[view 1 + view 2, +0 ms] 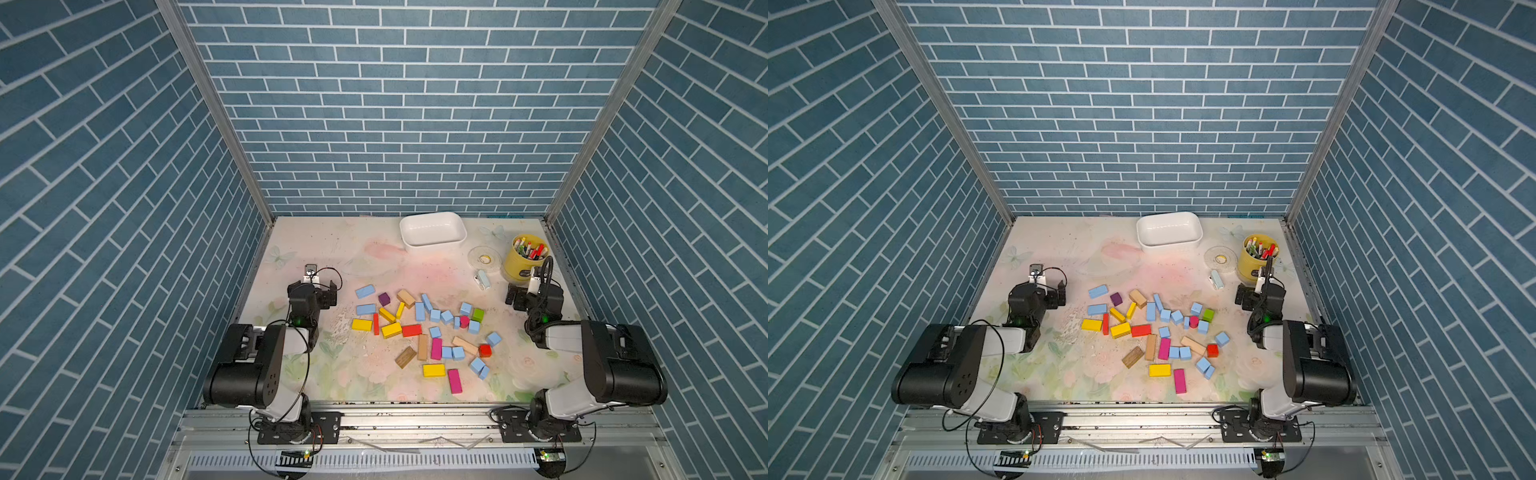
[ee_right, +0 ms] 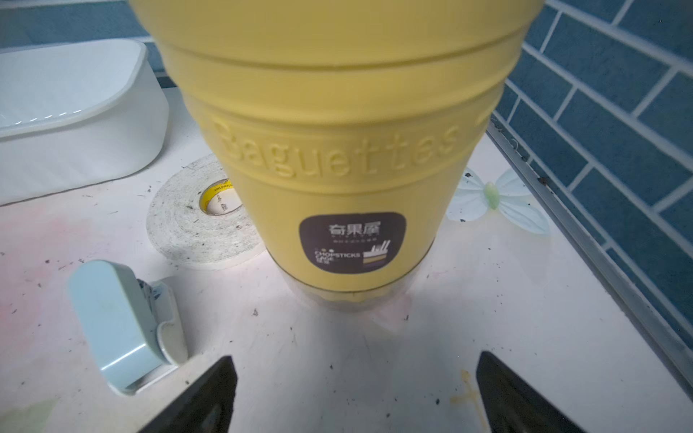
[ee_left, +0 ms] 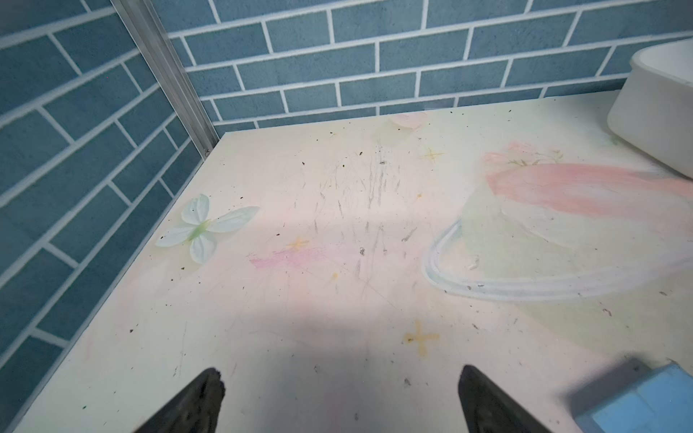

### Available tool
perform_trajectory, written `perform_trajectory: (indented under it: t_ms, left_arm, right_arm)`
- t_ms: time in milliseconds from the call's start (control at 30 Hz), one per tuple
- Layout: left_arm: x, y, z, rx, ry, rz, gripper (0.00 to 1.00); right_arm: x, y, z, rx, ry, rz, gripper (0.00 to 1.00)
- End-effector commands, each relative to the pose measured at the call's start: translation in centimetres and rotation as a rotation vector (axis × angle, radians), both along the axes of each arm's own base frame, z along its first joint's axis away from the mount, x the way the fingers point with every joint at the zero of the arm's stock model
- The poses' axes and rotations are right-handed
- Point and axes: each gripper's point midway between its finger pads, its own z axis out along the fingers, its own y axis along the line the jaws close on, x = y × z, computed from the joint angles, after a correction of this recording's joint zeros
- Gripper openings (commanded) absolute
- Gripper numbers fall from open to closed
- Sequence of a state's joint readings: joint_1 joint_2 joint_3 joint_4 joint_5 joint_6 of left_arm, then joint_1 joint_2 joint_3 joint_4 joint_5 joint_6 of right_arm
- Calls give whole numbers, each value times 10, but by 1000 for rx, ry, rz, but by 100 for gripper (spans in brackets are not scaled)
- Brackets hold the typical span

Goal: Pick out the blue building blocks
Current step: Pick up the building block from the center of the board.

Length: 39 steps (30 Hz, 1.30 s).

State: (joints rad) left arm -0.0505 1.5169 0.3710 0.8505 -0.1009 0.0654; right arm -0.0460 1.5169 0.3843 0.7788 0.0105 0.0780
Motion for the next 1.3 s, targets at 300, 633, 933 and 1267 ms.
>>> perform_trajectory:
  t_ms: [300,633,933,1267]
  left_arm:
    - [5,2,5,10,-18,6,99]
    - [6,3,5,2,-14,2,99]
    - [5,3,4,3,-14,3,99]
    - [-8,19,25,-2,-87,102,99]
  right_arm:
    - [11,1,11,-27,-38,24,99]
    - [11,0,12,-20,-38,24,99]
    - [10,0,12,-22,-41,23,99]
    - [9,-14,29,-24,-9,-65,99]
